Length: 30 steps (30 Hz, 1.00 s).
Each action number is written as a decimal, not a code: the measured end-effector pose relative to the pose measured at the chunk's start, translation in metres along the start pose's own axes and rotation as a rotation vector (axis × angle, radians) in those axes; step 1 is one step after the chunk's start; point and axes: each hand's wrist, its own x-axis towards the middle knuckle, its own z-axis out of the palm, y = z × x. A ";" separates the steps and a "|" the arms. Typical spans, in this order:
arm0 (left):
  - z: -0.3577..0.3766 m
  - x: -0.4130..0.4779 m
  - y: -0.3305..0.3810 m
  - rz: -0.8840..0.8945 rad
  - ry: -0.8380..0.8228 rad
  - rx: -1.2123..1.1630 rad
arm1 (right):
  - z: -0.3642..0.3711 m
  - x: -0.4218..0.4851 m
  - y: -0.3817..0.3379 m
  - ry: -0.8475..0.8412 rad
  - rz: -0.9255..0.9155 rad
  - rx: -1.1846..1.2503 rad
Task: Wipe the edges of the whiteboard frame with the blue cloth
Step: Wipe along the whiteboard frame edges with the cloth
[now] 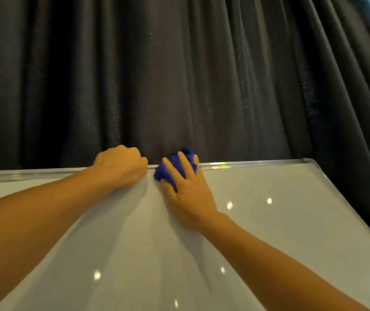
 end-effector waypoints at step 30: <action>0.062 0.077 0.250 0.284 -0.012 -0.016 | -0.086 -0.017 0.263 -0.156 -0.147 -0.028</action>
